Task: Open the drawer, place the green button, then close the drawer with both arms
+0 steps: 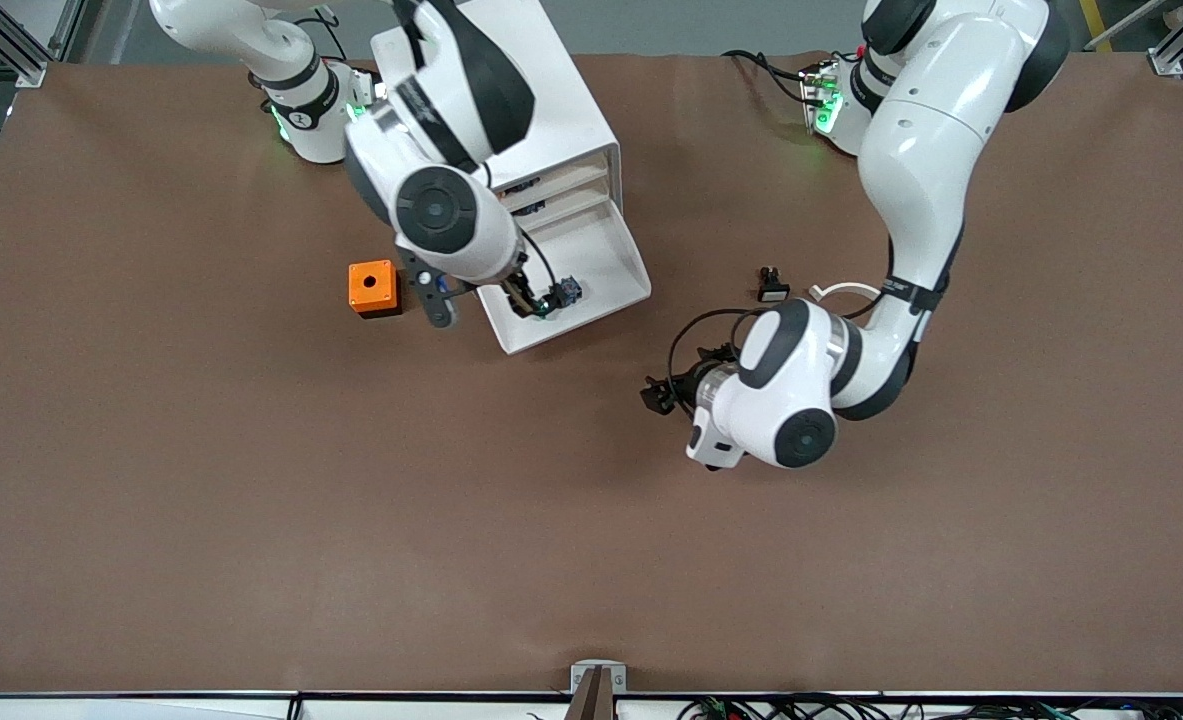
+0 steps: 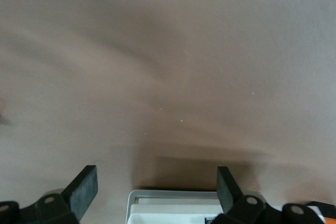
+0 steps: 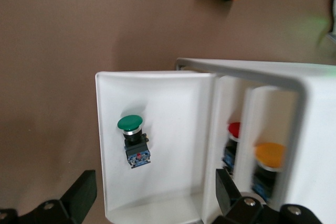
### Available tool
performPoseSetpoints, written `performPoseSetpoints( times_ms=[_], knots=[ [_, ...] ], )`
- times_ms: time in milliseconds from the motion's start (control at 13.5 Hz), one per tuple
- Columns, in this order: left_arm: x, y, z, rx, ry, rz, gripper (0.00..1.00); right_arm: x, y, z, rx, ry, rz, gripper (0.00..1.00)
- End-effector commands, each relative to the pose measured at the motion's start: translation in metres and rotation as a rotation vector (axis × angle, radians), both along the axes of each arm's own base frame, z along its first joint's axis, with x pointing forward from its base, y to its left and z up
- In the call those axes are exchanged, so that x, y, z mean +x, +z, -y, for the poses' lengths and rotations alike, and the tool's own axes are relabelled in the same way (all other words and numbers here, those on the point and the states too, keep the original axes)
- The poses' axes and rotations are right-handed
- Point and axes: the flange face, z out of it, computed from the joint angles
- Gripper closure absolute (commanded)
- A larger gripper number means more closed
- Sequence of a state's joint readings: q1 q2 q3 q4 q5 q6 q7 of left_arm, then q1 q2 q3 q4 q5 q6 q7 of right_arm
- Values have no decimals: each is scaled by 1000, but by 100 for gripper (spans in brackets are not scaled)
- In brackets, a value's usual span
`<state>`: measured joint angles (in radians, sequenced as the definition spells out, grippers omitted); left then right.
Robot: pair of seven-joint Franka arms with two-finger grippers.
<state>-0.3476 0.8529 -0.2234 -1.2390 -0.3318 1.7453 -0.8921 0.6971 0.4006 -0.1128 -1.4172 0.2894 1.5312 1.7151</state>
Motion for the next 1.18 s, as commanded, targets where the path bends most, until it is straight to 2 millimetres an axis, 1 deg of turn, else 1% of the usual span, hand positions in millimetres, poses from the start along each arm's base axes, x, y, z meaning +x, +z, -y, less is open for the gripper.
performPoseSetpoints(
  times_ms=[0,74,148,295,369,517,664,738,812,960,1034,1107],
  knots=[
    [-12,1,29,-5,-44,80,0,8,45,25,40,-1,4,0],
    [-20,0,45,-12,-57,107,0,5,60,35,57,53,13,0],
    [-29,-3,58,-13,-75,111,0,7,74,55,76,107,16,0],
    [-44,-9,71,-7,-102,100,0,14,100,101,114,158,32,0],
    [-50,-12,76,-2,-114,96,0,15,108,121,137,199,33,0],
    [-61,-15,86,6,-139,95,0,10,124,164,173,315,62,0],
    [-63,-18,87,13,-145,93,0,7,134,203,201,421,96,0],
    [-65,-21,86,18,-147,87,0,6,137,225,229,464,111,0],
    [-66,-23,86,20,-148,83,0,6,135,250,263,528,133,0],
    [-74,-28,89,25,-159,72,0,3,114,291,322,651,190,0],
    [-78,-29,93,26,-167,70,0,-1,105,307,327,697,223,0],
    [-80,-29,95,27,-171,68,0,-6,98,318,304,749,247,0]
  ],
)
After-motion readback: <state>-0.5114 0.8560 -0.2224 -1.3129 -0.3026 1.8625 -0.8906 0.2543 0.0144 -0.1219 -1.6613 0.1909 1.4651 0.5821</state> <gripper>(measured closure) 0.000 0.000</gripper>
